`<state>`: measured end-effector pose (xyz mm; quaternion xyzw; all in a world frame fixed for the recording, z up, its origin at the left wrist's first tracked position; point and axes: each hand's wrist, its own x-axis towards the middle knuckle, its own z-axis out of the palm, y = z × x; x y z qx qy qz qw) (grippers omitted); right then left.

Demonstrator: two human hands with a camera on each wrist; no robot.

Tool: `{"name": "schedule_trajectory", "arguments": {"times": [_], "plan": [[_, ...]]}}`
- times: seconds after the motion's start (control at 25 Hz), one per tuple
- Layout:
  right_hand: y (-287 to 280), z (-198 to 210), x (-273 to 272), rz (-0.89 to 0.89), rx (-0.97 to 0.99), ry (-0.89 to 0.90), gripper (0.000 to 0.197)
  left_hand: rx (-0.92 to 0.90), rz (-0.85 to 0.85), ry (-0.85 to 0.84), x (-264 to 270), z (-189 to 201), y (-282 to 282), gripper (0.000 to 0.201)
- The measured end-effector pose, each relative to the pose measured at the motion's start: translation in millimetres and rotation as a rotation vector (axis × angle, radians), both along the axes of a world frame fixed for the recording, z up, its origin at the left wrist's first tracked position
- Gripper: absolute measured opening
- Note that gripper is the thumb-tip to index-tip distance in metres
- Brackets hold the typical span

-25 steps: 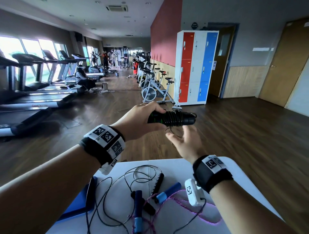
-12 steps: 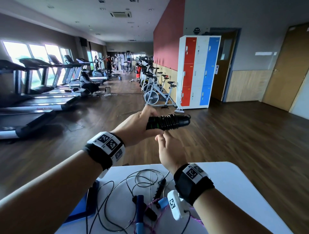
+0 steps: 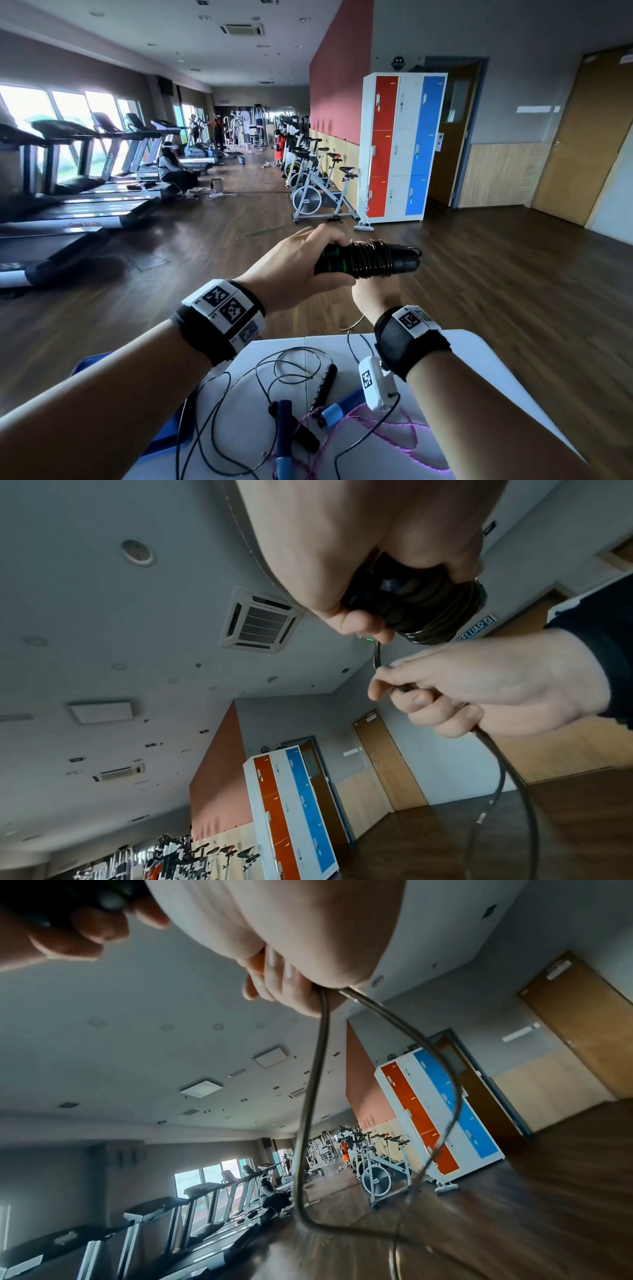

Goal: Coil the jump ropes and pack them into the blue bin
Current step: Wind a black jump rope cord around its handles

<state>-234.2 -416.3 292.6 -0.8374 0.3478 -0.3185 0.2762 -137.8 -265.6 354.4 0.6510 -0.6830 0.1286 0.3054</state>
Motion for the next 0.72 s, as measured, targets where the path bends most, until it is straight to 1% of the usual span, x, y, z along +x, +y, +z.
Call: {"name": "schedule_trajectory", "arguments": {"times": [0.04, 0.12, 0.16, 0.2, 0.24, 0.28, 0.32, 0.4, 0.48, 0.6, 0.72], "plan": [[-3, -2, -1, -0.006, -0.035, 0.012, 0.032, -0.016, -0.024, -0.004, -2, 1, -1, 0.052], [2, -3, -3, 0.012, 0.046, -0.013, 0.035, -0.03, -0.044, -0.009, -2, 2, -3, 0.049], [10, -5, -4, 0.032, 0.074, -0.045, 0.033, -0.029, -0.033, -0.007, -1, 3, -5, 0.048], [17, -11, -3, 0.079, 0.082, -0.102, 0.028, -0.027, -0.004, 0.002, 3, 3, -6, 0.047], [24, -18, -2, 0.142, 0.097, -0.198, 0.024, -0.025, 0.029, 0.014, 7, 2, -7, 0.047], [29, -23, -1, 0.206, 0.113, -0.281, 0.026, -0.02, 0.059, 0.016, 13, 0, -7, 0.047], [32, -27, -2, 0.257, 0.129, -0.308, 0.03, -0.006, 0.08, 0.004, 18, -4, -7, 0.047], [31, -34, -4, 0.332, 0.129, -0.259, 0.032, 0.072, 0.114, -0.022, 23, -13, -6, 0.048], [27, -33, -10, 0.359, 0.143, -0.206, 0.033, 0.127, 0.132, -0.01, 23, -19, -6, 0.044], [26, -31, -10, 0.348, 0.154, -0.243, 0.032, 0.096, 0.124, -0.024, 22, -19, -8, 0.043], [30, -25, -9, 0.374, 0.12, -0.206, 0.025, 0.056, 0.124, -0.074, 27, -18, -9, 0.044]]}}
